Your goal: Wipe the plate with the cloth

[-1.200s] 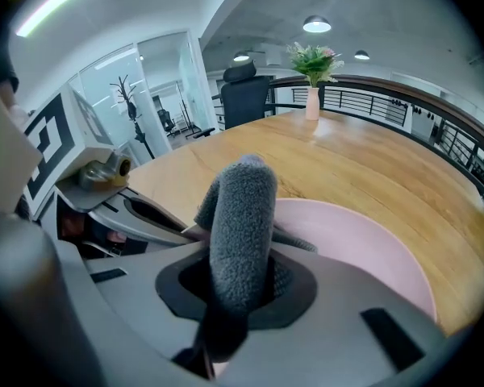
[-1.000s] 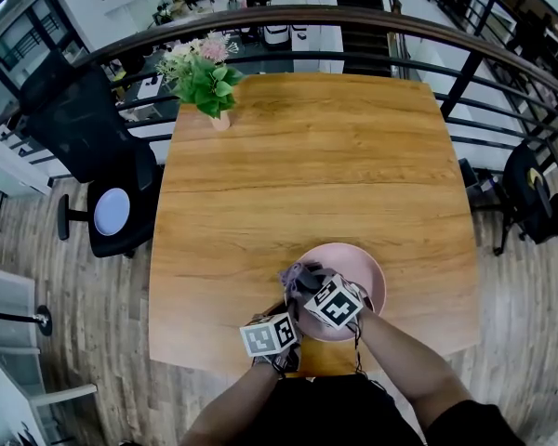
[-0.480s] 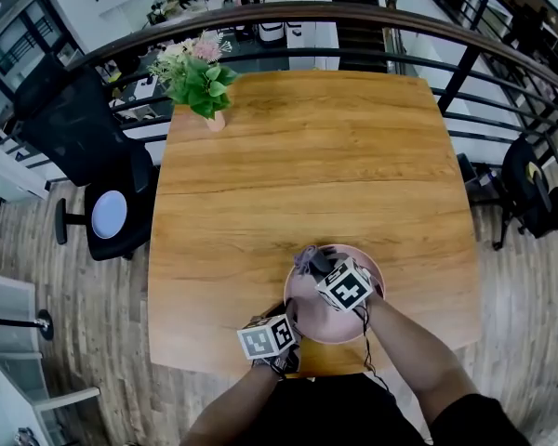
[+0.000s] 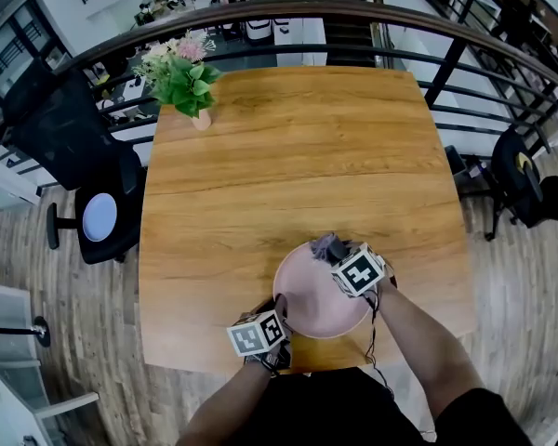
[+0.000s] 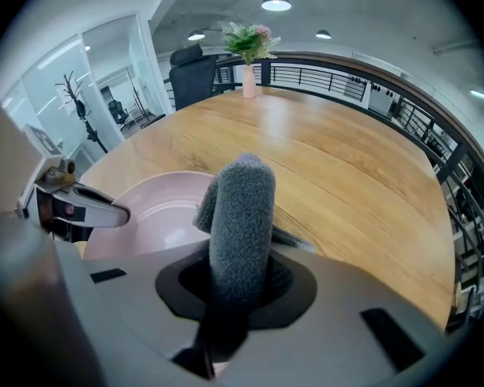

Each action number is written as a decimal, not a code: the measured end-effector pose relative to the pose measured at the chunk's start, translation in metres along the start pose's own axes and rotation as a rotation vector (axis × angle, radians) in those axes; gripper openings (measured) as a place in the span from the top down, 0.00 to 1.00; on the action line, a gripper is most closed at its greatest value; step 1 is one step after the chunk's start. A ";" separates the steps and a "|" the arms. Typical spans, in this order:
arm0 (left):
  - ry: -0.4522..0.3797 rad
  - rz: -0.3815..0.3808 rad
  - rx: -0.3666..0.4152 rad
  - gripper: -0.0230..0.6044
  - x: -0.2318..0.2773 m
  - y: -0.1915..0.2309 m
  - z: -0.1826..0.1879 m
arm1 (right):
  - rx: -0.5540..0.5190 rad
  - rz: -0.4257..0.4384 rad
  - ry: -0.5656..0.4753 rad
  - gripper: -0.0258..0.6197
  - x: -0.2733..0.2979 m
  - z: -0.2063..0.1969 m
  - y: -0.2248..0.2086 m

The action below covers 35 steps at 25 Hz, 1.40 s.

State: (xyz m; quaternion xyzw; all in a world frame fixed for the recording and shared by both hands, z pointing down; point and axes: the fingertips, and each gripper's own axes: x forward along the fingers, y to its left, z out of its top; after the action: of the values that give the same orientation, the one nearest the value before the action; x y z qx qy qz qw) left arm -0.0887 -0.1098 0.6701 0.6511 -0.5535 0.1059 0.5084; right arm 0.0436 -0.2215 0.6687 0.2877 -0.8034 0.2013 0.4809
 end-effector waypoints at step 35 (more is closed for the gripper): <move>-0.039 0.040 0.000 0.91 -0.005 -0.005 -0.003 | 0.143 0.071 -0.035 0.85 -0.065 -0.105 0.089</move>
State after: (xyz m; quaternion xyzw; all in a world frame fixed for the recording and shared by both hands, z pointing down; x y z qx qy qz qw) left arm -0.0850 -0.1054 0.6653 0.6417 -0.5763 0.1036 0.4954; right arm 0.0781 -0.0736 0.6551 0.2961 -0.8048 0.2702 0.4377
